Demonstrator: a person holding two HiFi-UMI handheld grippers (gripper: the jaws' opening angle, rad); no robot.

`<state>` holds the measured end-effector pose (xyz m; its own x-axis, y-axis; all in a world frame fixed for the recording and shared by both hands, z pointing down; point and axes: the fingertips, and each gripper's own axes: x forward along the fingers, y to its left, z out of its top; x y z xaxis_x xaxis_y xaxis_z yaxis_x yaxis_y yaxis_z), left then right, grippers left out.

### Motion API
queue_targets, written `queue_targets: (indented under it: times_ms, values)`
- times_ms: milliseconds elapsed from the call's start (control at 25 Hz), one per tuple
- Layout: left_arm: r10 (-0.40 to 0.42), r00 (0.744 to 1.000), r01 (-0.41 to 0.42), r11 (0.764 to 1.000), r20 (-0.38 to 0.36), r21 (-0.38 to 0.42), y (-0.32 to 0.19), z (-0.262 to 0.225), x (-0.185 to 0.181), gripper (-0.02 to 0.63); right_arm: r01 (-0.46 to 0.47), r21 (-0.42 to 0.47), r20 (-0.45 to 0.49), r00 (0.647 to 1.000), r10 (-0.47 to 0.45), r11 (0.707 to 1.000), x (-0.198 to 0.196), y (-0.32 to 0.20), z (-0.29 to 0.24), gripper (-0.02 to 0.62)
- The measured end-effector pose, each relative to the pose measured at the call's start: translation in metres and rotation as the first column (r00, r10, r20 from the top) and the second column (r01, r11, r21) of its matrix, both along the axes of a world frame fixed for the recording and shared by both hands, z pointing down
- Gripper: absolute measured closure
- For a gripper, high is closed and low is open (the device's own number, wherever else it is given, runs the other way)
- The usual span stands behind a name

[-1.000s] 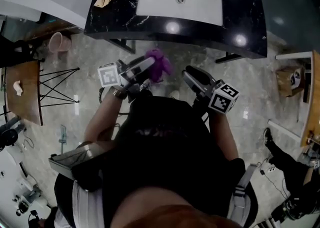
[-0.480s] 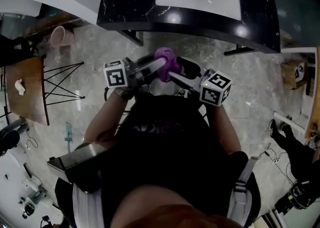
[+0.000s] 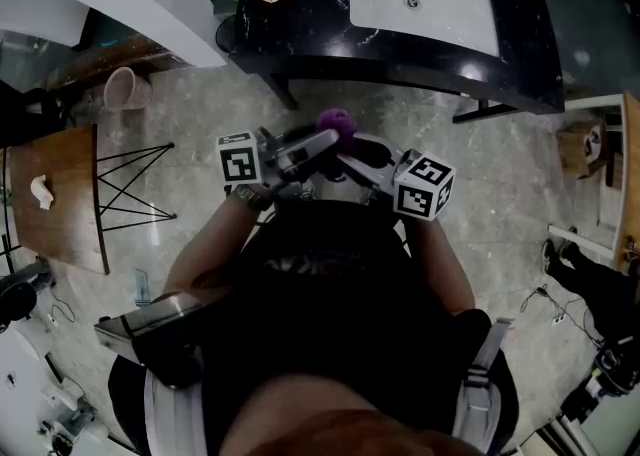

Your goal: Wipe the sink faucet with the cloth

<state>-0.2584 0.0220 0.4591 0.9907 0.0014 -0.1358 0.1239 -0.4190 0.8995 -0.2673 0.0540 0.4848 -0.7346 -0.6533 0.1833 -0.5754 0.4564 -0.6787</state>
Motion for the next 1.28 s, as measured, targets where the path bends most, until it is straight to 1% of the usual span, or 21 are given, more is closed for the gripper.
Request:
queue_targets:
  times_ms: [80, 160, 200, 280, 320, 400, 480, 600, 680, 760, 840, 920, 1000, 1120, 1200, 1280]
  values:
    - [0.006, 1.000, -0.006, 1.000, 0.006, 0.024, -0.003, -0.001, -0.012, 0.505, -0.013, 0.003, -0.008, 1.000, 0.013, 1.000, -0.008, -0.001, 0.000, 0.469]
    - [0.001, 0.999, -0.004, 0.997, 0.038, 0.082, -0.009, 0.000, -0.022, 0.494, -0.041, -0.001, -0.019, 0.999, 0.041, 0.999, -0.009, -0.004, 0.002, 0.477]
    - [-0.010, 0.998, 0.003, 0.994, 0.060, 0.112, -0.013, 0.001, -0.029, 0.489, -0.066, -0.009, -0.018, 0.998, 0.066, 0.998, -0.006, -0.006, 0.004, 0.479]
    - [-0.046, 0.994, 0.030, 0.988, 0.102, 0.153, -0.024, 0.006, -0.043, 0.506, -0.136, -0.039, 0.002, 0.991, 0.136, 0.990, 0.009, -0.011, 0.007, 0.482]
    - [-0.060, 0.991, 0.040, 0.986, 0.116, 0.164, -0.027, 0.010, -0.050, 0.512, -0.172, -0.058, 0.014, 0.985, 0.173, 0.983, 0.018, -0.015, 0.008, 0.483]
    - [-0.064, 0.989, 0.039, 0.983, 0.133, 0.178, -0.029, 0.019, -0.064, 0.572, -0.238, -0.092, 0.019, 0.970, 0.241, 0.967, 0.037, -0.026, 0.011, 0.485]
    - [-0.046, 0.985, 0.011, 0.980, 0.169, 0.200, -0.022, 0.030, -0.075, 0.604, -0.301, -0.127, -0.012, 0.953, 0.302, 0.945, 0.054, -0.046, 0.020, 0.485]
    - [-0.009, 0.970, -0.050, 0.970, 0.242, 0.239, -0.008, 0.047, -0.087, 0.604, -0.359, -0.190, -0.077, 0.933, 0.350, 0.914, 0.076, -0.096, 0.037, 0.483]
    - [0.008, 0.961, -0.080, 0.964, 0.276, 0.253, 0.000, 0.055, -0.095, 0.604, -0.371, -0.227, -0.104, 0.929, 0.356, 0.900, 0.086, -0.141, 0.043, 0.483]
    - [0.012, 0.955, -0.092, 0.962, 0.297, 0.257, 0.004, 0.061, -0.104, 0.604, -0.382, -0.267, -0.146, 0.924, 0.355, 0.885, 0.094, -0.188, 0.050, 0.483]
    - [0.003, 0.950, -0.087, 0.963, 0.311, 0.256, 0.006, 0.064, -0.113, 0.604, -0.407, -0.325, -0.216, 0.911, 0.352, 0.854, 0.101, -0.229, 0.065, 0.483]
    - [-0.017, 0.947, -0.070, 0.964, 0.321, 0.256, 0.007, 0.068, -0.124, 0.604, -0.439, -0.382, -0.296, 0.892, 0.342, 0.813, 0.104, -0.260, 0.083, 0.483]
    - [-0.041, 0.942, -0.047, 0.967, 0.333, 0.252, 0.008, 0.073, -0.137, 0.604, -0.469, -0.414, -0.393, 0.865, 0.312, 0.780, 0.103, -0.282, 0.099, 0.483]
    - [-0.078, 0.936, -0.002, 0.974, 0.344, 0.227, 0.008, 0.080, -0.154, 0.604, -0.514, -0.434, -0.545, 0.804, 0.238, 0.740, 0.098, -0.297, 0.123, 0.482]
    - [-0.100, 0.933, 0.027, 0.977, 0.346, 0.212, 0.010, 0.084, -0.163, 0.604, -0.540, -0.434, -0.606, 0.767, 0.210, 0.721, 0.097, -0.303, 0.132, 0.480]
    - [-0.116, 0.930, 0.046, 0.978, 0.348, 0.203, 0.010, 0.087, -0.169, 0.604, -0.555, -0.429, -0.632, 0.748, 0.202, 0.712, 0.096, -0.307, 0.134, 0.474]
